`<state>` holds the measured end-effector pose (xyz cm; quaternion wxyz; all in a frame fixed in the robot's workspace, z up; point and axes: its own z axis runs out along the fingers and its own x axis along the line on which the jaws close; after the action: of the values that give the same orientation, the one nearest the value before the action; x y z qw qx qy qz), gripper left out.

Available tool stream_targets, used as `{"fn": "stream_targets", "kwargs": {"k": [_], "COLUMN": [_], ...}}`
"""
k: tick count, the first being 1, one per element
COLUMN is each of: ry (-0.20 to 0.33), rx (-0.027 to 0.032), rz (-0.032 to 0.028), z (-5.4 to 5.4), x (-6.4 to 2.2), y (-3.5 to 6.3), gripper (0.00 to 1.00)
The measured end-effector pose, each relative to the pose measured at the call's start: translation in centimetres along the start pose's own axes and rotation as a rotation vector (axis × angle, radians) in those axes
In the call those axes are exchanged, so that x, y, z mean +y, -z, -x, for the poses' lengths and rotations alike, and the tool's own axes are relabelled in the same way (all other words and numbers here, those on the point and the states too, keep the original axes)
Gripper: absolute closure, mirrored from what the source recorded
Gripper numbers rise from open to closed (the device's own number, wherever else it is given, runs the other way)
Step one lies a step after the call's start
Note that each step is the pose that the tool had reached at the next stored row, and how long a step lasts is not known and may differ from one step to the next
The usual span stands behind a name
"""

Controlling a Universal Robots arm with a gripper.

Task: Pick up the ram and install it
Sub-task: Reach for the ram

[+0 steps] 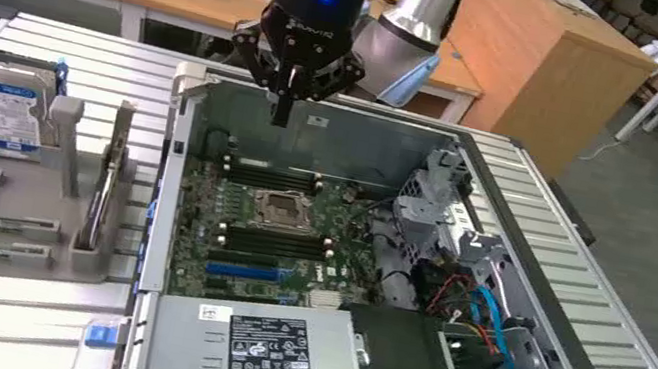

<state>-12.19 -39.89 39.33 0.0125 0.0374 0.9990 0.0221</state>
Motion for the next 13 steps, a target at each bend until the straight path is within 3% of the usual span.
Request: {"fn": "stream_targets", "kwargs": {"k": [13], "ry": [0.0], "rx": [0.0], "rz": [-0.0001], "z": [-0.12], "x": [-0.01], "y": [0.01], "gripper": [0.89]}}
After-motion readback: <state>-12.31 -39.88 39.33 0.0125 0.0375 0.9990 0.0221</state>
